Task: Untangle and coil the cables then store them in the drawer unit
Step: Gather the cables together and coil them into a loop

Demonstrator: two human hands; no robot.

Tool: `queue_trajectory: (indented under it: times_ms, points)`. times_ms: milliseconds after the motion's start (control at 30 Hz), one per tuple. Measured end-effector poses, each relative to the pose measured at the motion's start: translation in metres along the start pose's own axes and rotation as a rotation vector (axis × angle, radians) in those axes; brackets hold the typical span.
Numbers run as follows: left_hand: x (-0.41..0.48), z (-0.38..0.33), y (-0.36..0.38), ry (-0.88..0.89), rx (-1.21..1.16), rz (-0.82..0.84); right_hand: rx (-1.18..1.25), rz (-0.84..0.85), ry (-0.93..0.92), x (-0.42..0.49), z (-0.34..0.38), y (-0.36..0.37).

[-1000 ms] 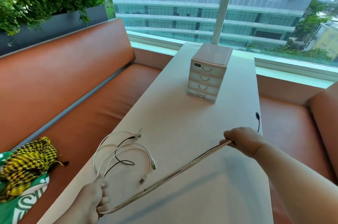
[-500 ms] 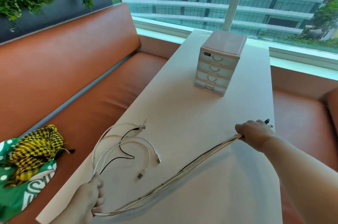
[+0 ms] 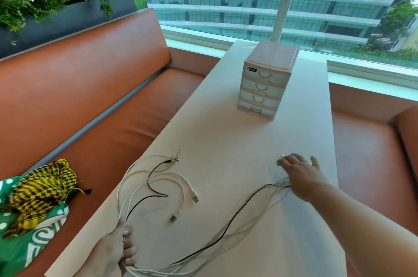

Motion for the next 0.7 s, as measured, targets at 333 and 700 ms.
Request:
queue_trajectory:
  times_ms: [333,700]
  points:
    - [-0.031,-0.004,0.041,0.150,-0.043,0.098,0.771,0.086,-0.268,-0.061,0.182,-0.042]
    - [-0.094,-0.015,0.088,0.141,0.009,0.335,0.883,0.289,-0.338,-0.107,0.238,-0.070]
Point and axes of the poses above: each hand's wrist, its own x-axis towards the middle knuckle, its own y-axis out of the palm, z = x × y, the point moved 1 cm from there along x, towards the middle knuckle, and after that the axes turned 6 degrees about -z, right-handed, at the moved point
